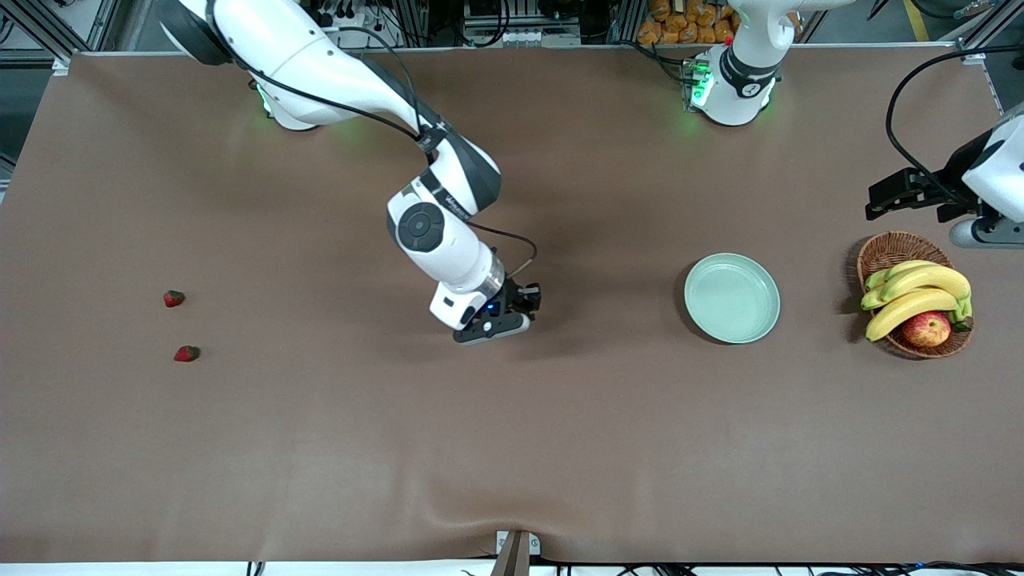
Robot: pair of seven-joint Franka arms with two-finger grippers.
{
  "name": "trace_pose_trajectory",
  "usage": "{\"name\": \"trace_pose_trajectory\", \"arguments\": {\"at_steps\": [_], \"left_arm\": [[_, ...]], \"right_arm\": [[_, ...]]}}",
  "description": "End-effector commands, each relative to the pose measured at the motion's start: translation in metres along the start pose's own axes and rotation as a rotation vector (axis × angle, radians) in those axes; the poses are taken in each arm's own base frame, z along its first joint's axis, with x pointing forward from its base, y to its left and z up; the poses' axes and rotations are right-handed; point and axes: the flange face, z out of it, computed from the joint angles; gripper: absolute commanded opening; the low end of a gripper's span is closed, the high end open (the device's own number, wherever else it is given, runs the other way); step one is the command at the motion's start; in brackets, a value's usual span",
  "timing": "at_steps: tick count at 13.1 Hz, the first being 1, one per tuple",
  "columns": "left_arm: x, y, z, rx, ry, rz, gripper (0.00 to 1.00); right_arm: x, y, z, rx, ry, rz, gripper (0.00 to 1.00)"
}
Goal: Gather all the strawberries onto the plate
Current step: 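Set the strawberry mid-table with the right gripper while the left gripper approaches, then reach the left gripper to the strawberry while the right gripper returns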
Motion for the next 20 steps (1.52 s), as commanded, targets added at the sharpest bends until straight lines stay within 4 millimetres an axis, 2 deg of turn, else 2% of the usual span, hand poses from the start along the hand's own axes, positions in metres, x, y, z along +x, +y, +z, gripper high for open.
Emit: {"name": "trace_pose_trajectory", "arguments": {"at_steps": [1, 5, 6, 7, 8, 9, 11, 15, 17, 20], "left_arm": [[0.0, -0.001, 0.01, -0.021, 0.004, 0.003, 1.0], [0.002, -0.002, 0.028, -0.023, -0.01, -0.001, 1.0], [0.002, -0.002, 0.031, -0.029, -0.011, -0.003, 1.0], [0.002, -0.001, 0.038, -0.044, -0.021, -0.004, 1.0], [0.004, 0.0, 0.049, -0.082, -0.03, -0.012, 1.0], [0.006, -0.007, 0.058, -0.14, -0.032, -0.036, 1.0], [0.012, -0.006, 0.072, -0.172, -0.034, -0.044, 1.0], [0.029, 0.035, 0.102, -0.171, -0.073, 0.015, 1.0], [0.035, 0.068, 0.115, -0.159, -0.084, 0.037, 1.0], [0.042, 0.144, 0.142, -0.132, -0.092, -0.018, 1.0]], "right_arm": [[-0.006, -0.006, 0.031, 0.018, 0.025, 0.022, 0.0], [-0.03, -0.024, 0.066, 0.062, 0.074, -0.003, 0.01], [-0.036, -0.029, 0.073, 0.066, 0.075, -0.014, 0.1], [-0.04, -0.027, 0.08, 0.062, 0.068, -0.012, 0.37], [-0.04, -0.024, 0.083, 0.06, 0.068, -0.012, 0.74], [-0.04, -0.024, 0.083, 0.065, 0.083, -0.016, 1.0], [-0.031, -0.02, 0.074, 0.07, 0.119, -0.014, 1.0], [0.005, 0.006, 0.03, 0.064, 0.165, 0.02, 1.0], [0.026, 0.021, 0.0, 0.047, 0.161, 0.046, 1.0], [0.053, 0.057, -0.048, -0.012, 0.11, 0.003, 1.0]]}}
